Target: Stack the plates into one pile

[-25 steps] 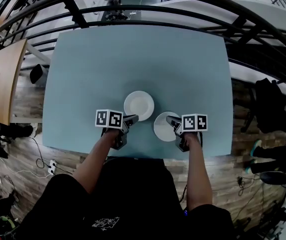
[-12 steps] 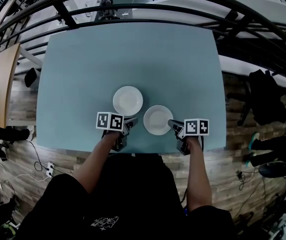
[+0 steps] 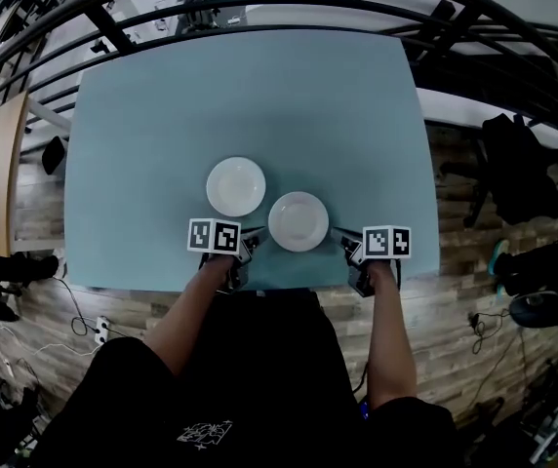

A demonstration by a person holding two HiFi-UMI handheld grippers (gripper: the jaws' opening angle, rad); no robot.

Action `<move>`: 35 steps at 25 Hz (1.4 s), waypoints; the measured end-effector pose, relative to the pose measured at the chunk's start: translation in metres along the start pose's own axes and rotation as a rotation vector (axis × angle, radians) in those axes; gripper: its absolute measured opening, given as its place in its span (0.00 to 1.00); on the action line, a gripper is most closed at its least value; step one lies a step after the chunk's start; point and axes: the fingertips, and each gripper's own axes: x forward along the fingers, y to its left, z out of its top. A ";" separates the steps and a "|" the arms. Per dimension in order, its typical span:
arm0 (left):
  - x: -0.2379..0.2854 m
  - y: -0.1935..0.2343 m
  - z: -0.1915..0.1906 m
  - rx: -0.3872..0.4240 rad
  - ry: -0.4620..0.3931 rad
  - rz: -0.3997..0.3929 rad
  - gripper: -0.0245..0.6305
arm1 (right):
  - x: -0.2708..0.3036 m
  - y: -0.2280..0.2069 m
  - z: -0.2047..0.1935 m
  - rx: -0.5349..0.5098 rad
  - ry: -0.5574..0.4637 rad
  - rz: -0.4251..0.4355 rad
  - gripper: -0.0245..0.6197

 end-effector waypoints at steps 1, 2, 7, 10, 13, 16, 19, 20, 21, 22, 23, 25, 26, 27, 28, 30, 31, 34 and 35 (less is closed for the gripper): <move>0.003 0.001 -0.001 -0.002 0.002 0.002 0.05 | 0.000 -0.003 -0.001 0.005 0.001 0.002 0.05; 0.006 0.002 -0.002 -0.006 0.006 0.010 0.05 | 0.000 -0.006 -0.001 0.011 0.003 0.003 0.05; 0.017 0.012 -0.005 -0.043 0.015 0.032 0.05 | 0.004 -0.016 -0.002 0.046 0.006 0.005 0.05; 0.021 0.014 -0.007 -0.061 0.017 0.031 0.07 | 0.006 -0.019 -0.003 0.056 0.004 0.005 0.05; 0.024 0.015 -0.003 -0.078 0.012 0.024 0.15 | 0.009 -0.021 -0.004 0.060 0.019 0.018 0.16; 0.026 0.017 0.000 -0.099 0.003 0.014 0.17 | 0.014 -0.023 -0.006 0.065 0.033 0.022 0.23; 0.028 0.018 0.003 -0.125 -0.009 -0.004 0.17 | 0.018 -0.024 -0.002 0.079 0.025 0.029 0.23; 0.029 0.018 0.005 -0.133 -0.013 -0.011 0.17 | 0.020 -0.023 0.000 0.083 0.024 0.031 0.23; 0.030 0.017 0.006 -0.139 -0.016 -0.017 0.17 | 0.021 -0.023 0.002 0.086 0.023 0.034 0.23; 0.032 0.016 0.007 -0.143 -0.018 -0.022 0.16 | 0.022 -0.022 0.004 0.088 0.023 0.036 0.23; 0.033 0.016 0.008 -0.144 -0.018 -0.023 0.17 | 0.024 -0.022 0.006 0.088 0.022 0.037 0.23; 0.036 0.016 0.010 -0.144 -0.014 -0.020 0.17 | 0.027 -0.020 0.009 0.092 0.023 0.042 0.22; 0.036 0.016 0.010 -0.144 -0.012 -0.018 0.16 | 0.028 -0.020 0.010 0.096 0.023 0.044 0.22; 0.036 0.017 0.011 -0.144 -0.012 -0.016 0.16 | 0.029 -0.019 0.010 0.101 0.023 0.046 0.22; 0.036 0.017 0.011 -0.145 -0.013 -0.015 0.16 | 0.031 -0.019 0.011 0.105 0.023 0.047 0.22; 0.036 0.017 0.011 -0.148 -0.015 -0.016 0.16 | 0.033 -0.017 0.011 0.106 0.025 0.047 0.22; 0.036 0.018 0.011 -0.148 -0.016 -0.015 0.16 | 0.034 -0.016 0.011 0.104 0.027 0.046 0.22; 0.037 0.017 0.011 -0.152 -0.021 -0.014 0.16 | 0.035 -0.013 0.012 0.103 0.035 0.044 0.22; 0.037 0.017 0.011 -0.156 -0.023 -0.014 0.16 | 0.035 -0.013 0.011 0.104 0.038 0.041 0.22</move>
